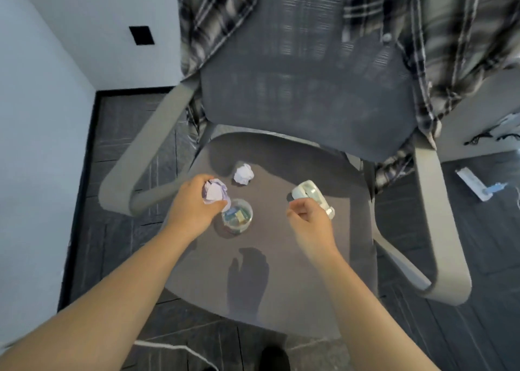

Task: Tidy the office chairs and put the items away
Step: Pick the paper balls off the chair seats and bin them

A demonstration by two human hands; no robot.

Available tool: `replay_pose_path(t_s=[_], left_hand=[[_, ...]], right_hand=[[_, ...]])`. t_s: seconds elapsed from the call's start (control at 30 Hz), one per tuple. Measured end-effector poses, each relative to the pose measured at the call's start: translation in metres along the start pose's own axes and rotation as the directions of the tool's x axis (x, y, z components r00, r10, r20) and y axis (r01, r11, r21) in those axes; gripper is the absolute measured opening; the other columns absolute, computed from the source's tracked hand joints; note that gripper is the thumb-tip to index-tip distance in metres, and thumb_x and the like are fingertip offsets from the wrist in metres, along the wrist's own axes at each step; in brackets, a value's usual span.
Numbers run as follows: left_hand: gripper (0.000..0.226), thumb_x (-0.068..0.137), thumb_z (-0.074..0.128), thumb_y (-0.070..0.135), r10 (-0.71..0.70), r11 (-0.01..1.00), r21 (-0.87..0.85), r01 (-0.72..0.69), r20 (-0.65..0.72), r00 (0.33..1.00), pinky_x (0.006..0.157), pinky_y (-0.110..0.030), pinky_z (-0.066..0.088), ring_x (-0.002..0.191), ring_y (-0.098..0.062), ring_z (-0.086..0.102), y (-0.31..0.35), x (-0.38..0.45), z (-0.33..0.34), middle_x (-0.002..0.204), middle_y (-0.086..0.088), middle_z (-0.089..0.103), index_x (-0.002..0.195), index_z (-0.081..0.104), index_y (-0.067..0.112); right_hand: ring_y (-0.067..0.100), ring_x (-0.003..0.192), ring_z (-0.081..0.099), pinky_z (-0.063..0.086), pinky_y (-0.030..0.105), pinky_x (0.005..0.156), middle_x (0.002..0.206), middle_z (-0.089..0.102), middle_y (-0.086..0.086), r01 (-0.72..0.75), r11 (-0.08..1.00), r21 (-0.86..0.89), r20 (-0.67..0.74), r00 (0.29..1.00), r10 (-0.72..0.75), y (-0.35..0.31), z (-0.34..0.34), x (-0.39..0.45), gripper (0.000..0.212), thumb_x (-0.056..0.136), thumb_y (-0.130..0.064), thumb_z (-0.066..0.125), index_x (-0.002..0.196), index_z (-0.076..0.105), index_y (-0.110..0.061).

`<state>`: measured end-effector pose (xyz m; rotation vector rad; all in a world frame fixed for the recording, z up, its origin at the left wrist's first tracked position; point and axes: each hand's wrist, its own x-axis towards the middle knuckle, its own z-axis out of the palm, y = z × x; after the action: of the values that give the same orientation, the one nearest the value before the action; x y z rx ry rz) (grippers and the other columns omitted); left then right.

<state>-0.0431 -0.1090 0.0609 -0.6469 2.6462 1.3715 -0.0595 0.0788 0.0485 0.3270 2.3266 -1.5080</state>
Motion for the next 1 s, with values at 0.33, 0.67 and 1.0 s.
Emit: replay_pose_path(t_s=[0.33, 0.67, 1.0], left_hand=[[0.031, 0.078, 0.062, 0.002, -0.119, 0.982, -0.151, 0.110, -0.054, 0.991, 0.057, -0.004, 0.038, 0.090, -0.016, 0.047, -0.047, 0.086, 0.017, 0.096, 0.002, 0.051, 0.102, 0.050, 0.016], [0.049, 0.076, 0.067, 0.008, -0.243, 0.960, -0.159, 0.231, -0.063, 0.968, 0.094, -0.037, 0.043, 0.106, -0.024, 0.052, -0.082, 0.118, 0.046, 0.120, -0.011, 0.054, 0.121, 0.049, 0.010], [0.044, 0.077, 0.066, 0.009, -0.132, 0.974, -0.184, 0.134, 0.026, 0.991, 0.085, -0.026, 0.039, 0.103, -0.019, 0.053, -0.039, 0.086, 0.023, 0.123, -0.008, 0.054, 0.116, 0.049, 0.019]], right_hand=[[0.028, 0.116, 0.052, 0.041, 0.037, 0.100, 0.130, 0.050, 0.013, 0.100, 0.950, -0.295, 0.188, 0.981, -0.045, 0.001, 0.076, 0.134, 0.044, 0.082, -0.010, 0.059, 0.125, 0.051, -0.010], [0.029, 0.122, 0.043, 0.035, 0.030, 0.100, 0.133, 0.045, 0.014, 0.285, 0.840, -0.461, 0.305, 0.940, -0.152, 0.029, 0.122, 0.201, 0.051, 0.076, -0.013, 0.069, 0.124, 0.051, -0.014], [0.014, 0.090, 0.050, 0.036, 0.017, 0.076, 0.117, 0.055, 0.012, 0.195, 0.957, -0.216, 0.126, 0.977, -0.171, -0.021, 0.061, 0.155, 0.033, 0.075, -0.010, 0.067, 0.106, 0.054, -0.011]])
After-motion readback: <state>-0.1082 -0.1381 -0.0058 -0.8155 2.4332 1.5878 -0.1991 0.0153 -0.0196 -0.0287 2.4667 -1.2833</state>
